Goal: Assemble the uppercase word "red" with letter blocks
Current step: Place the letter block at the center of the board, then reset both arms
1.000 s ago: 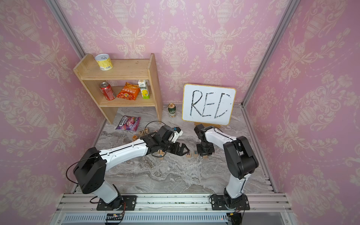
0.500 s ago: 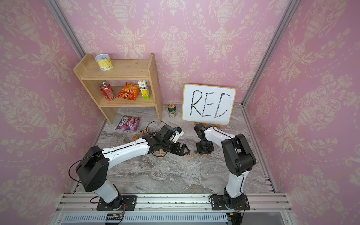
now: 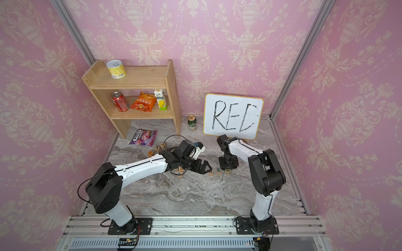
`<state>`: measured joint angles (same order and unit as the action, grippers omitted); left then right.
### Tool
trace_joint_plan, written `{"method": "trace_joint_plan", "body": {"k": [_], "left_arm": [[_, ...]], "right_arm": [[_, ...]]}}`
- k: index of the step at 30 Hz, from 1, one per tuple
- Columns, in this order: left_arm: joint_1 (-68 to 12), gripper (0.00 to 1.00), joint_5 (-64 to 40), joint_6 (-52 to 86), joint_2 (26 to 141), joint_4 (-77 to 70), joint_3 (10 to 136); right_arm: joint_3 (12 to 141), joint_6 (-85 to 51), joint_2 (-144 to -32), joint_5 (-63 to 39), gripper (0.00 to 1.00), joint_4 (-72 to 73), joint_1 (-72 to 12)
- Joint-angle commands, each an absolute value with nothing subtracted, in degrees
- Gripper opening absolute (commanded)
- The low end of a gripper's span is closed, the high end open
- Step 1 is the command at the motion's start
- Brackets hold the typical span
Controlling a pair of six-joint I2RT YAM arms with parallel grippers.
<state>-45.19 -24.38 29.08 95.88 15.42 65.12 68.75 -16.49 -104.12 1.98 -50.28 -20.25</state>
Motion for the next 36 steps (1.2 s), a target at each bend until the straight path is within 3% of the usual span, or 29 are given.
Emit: {"method": "trace_joint_plan", "body": {"k": [1,6,9,15,19,29,36], "left_arm": [[-45.4,0.99,-25.0,29.0,96.5,15.3,66.4],[-45.4,0.99,-24.2,27.8,96.0,16.5,66.9],[-45.2,0.99,-23.7,27.1,95.5,17.3,67.0],[-44.2,0.99,-22.2,25.8,92.9,18.4,65.7],[-42.9,0.99,-19.9,23.6,90.1,20.6,64.2],[-32.4,0.99,-10.6,19.0,75.4,15.8,51.5],[-24.1,0.99,-3.5,12.9,69.3,15.9,45.6]], "right_arm": [[70.4,-16.0,-101.4,2.6,0.43,-53.0,-19.8],[71.5,-15.8,-99.5,2.8,0.44,-54.5,-19.7],[72.0,-15.9,-98.2,2.7,0.50,-55.6,-19.6],[71.8,-16.8,-94.0,1.8,0.84,-56.6,-19.6],[70.2,-16.9,-89.8,1.2,1.00,-55.7,-19.5],[67.8,-13.4,-82.2,0.2,1.00,-52.0,-18.4],[60.5,-10.5,-79.2,3.0,1.00,-40.6,-13.1]]}}
